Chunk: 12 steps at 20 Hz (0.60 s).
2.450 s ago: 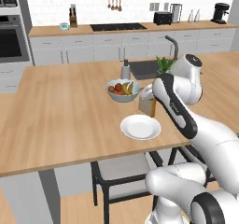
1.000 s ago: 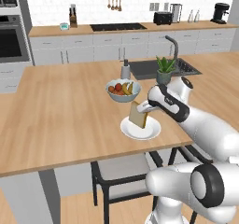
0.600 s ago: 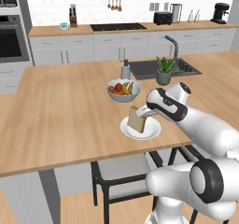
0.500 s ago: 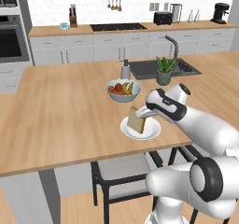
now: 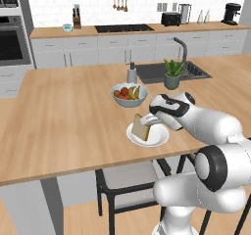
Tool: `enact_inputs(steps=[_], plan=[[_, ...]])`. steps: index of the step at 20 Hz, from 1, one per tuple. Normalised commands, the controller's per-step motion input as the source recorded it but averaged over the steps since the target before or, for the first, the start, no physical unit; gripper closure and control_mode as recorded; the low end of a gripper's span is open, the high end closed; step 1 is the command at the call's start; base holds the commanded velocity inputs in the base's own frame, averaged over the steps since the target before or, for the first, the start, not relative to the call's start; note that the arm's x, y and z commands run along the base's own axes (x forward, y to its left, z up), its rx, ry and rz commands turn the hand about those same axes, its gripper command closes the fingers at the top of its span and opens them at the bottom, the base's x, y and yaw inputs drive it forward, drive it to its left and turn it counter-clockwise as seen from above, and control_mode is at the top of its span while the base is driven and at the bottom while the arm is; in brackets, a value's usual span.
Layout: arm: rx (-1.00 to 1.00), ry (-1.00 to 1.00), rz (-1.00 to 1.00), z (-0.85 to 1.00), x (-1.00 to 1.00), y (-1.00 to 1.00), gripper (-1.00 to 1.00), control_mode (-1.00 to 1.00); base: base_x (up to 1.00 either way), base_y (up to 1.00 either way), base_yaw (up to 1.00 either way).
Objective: Start the toaster. Once the lever pops up, take the bread to the plate on the dining counter.
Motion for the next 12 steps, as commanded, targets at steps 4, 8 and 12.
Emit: enact_inputs(steps=[4,8,12], plan=[[0.02,0.0,0.0,-0.32,0.1,0.0,1.0,-1.0,0.0,0.0,0.0],[0.01,0.0,0.0,-0.28,0.13,0.0,1.0,-1.0,0.0,0.0,0.0],[0.01,0.0,0.0,-0.08,0.07,-0.07,1.0,-1.0,0.0,0.0,0.0]])
